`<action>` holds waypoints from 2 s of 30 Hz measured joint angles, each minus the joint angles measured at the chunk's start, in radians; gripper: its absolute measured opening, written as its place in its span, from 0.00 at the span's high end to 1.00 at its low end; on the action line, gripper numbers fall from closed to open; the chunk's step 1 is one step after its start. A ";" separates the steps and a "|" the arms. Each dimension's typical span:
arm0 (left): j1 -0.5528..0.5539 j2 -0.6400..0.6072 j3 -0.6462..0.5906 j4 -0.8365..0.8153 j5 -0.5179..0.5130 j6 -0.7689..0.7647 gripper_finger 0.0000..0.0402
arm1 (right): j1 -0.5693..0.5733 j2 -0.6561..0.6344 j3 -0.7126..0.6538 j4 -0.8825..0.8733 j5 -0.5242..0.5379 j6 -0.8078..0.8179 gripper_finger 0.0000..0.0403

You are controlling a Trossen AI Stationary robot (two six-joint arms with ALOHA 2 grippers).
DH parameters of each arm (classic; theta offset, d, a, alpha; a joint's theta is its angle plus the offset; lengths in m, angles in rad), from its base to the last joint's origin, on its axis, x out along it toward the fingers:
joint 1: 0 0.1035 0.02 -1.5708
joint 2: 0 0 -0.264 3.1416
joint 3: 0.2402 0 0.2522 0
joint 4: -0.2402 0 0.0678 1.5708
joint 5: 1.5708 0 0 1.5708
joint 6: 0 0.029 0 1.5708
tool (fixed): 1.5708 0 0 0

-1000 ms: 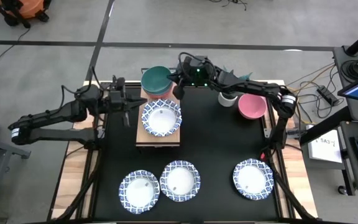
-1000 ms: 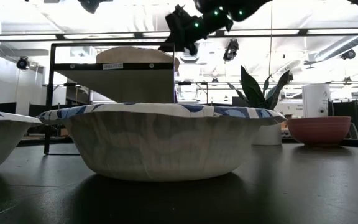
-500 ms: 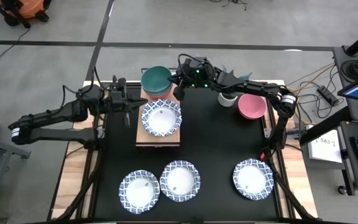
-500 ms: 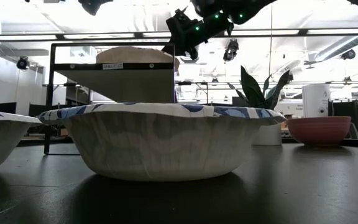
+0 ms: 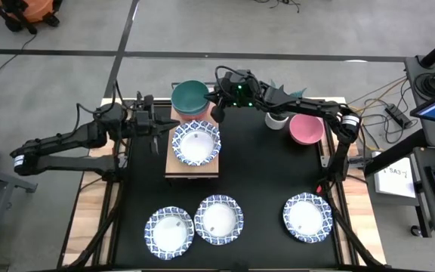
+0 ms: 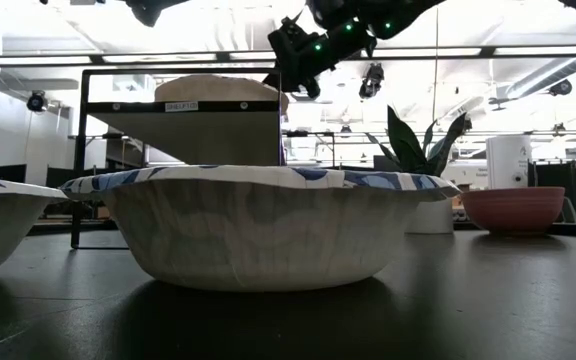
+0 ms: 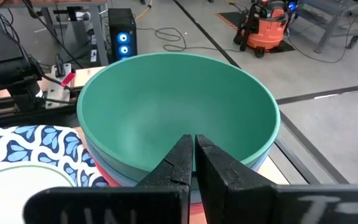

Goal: Place and stack bowls onto a shelf
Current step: Stack the green bowl on the blue bowl on the shelf, then stack the white bowl on the white bowl on the shelf

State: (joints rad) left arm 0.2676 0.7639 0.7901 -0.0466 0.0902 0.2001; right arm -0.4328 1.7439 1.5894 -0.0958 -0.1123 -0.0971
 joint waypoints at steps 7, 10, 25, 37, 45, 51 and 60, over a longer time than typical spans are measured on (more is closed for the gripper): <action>0.000 0.000 0.000 -0.004 0.000 -0.003 1.00 | 0.000 0.000 0.000 -0.003 0.003 -0.001 0.98; 0.000 0.000 0.000 -0.017 0.000 -0.008 1.00 | 0.005 -0.019 0.000 -0.009 0.004 -0.004 0.98; -0.002 0.000 -0.002 -0.135 0.006 -0.063 1.00 | 0.175 -0.243 -0.006 -0.301 0.009 0.019 0.98; -0.007 0.000 -0.020 -0.172 0.048 -0.116 1.00 | 0.329 -0.437 -0.272 -0.351 0.169 0.249 0.98; -0.007 0.001 -0.020 -0.180 0.073 -0.115 1.00 | 0.441 -0.468 -0.422 -0.385 0.157 0.420 0.98; -0.007 0.004 -0.020 -0.180 0.072 -0.106 1.00 | 0.563 -0.407 -0.416 -0.404 0.170 0.445 0.98; -0.007 0.003 -0.020 -0.179 0.069 -0.084 1.00 | 0.632 -0.162 -0.149 -0.673 0.174 0.437 0.98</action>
State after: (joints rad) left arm 0.2604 0.7667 0.7696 -0.2253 0.1596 0.1165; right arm 0.1993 1.5816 1.4405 -0.7690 0.0621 0.3397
